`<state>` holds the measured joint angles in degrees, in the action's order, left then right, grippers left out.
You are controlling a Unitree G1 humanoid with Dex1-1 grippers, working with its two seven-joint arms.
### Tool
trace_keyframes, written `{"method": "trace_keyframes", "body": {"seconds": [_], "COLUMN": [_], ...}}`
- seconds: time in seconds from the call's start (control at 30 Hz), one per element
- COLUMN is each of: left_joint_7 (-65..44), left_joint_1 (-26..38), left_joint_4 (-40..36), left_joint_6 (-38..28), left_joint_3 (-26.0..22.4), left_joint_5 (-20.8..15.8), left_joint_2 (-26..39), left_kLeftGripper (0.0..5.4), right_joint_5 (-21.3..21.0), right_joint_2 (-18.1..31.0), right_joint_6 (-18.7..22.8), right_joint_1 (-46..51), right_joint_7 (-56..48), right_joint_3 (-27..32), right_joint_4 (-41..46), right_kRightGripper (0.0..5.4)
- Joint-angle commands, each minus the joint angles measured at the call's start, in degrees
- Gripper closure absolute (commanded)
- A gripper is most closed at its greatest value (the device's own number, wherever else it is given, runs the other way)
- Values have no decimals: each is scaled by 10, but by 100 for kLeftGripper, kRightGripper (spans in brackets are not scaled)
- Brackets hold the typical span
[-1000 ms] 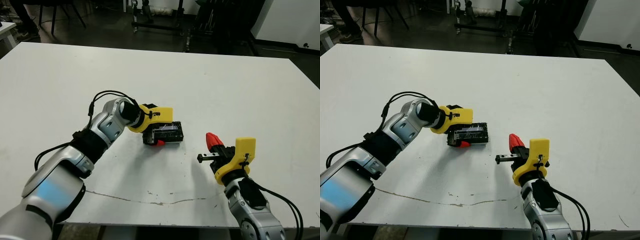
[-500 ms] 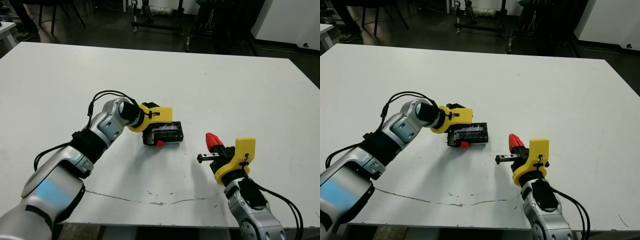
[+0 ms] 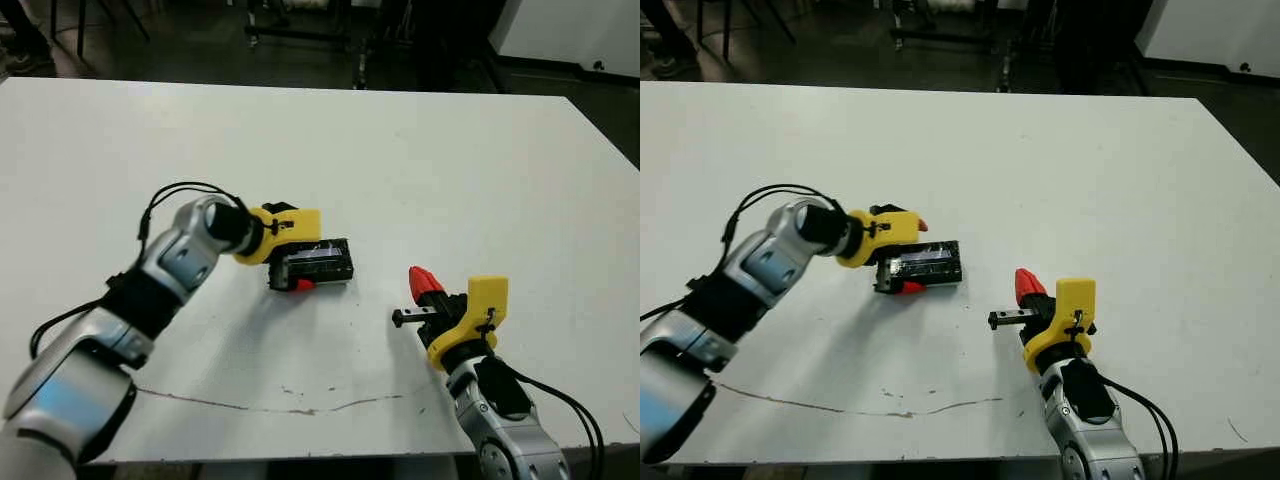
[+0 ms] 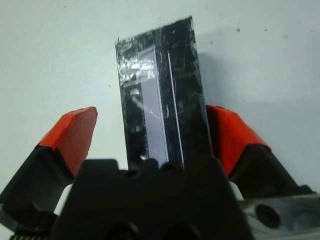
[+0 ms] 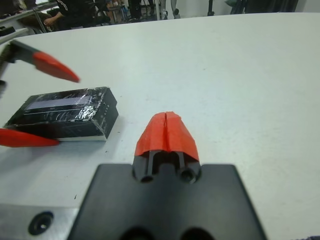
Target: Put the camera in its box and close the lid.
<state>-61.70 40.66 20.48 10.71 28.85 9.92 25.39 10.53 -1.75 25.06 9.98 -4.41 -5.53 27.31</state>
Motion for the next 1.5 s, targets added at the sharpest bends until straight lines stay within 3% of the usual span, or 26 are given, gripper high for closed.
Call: {"method": "trace_keyframes", "body": {"seconds": [0.03,0.17,0.5,0.8,0.93,1.1,1.23,1.5], "left_joint_7": [-12,-22,-43,21,118,206,260,353], "left_joint_1": [-75,-90,-103,-94,-103,-128,-136,-157], "left_joint_4": [28,27,-10,-137,-221,-297,-329,-382], "left_joint_6": [3,-18,93,232,301,311,314,337], "left_joint_3": [14,-6,-57,-216,-299,-344,-344,-303], "left_joint_5": [37,26,-17,-122,-183,-264,-315,-353], "left_joint_2": [70,107,152,159,94,-12,-84,-167], "left_kLeftGripper": [1,1,1,1,42,120,177,292], "right_joint_5": [0,-1,1,6,6,-1,0,-19], "right_joint_2": [4,6,3,-2,-5,1,-1,1], "right_joint_6": [1,-9,-9,1,7,-12,-5,-4], "right_joint_1": [1,2,1,-1,-2,-2,-3,0], "right_joint_7": [2,-2,-2,2,5,-2,3,14], "right_joint_3": [3,3,3,2,2,1,3,-3], "right_joint_4": [-2,-8,-10,-7,-5,-14,-11,-6], "right_kRightGripper": [540,540,540,540,540,540,540,540]}}
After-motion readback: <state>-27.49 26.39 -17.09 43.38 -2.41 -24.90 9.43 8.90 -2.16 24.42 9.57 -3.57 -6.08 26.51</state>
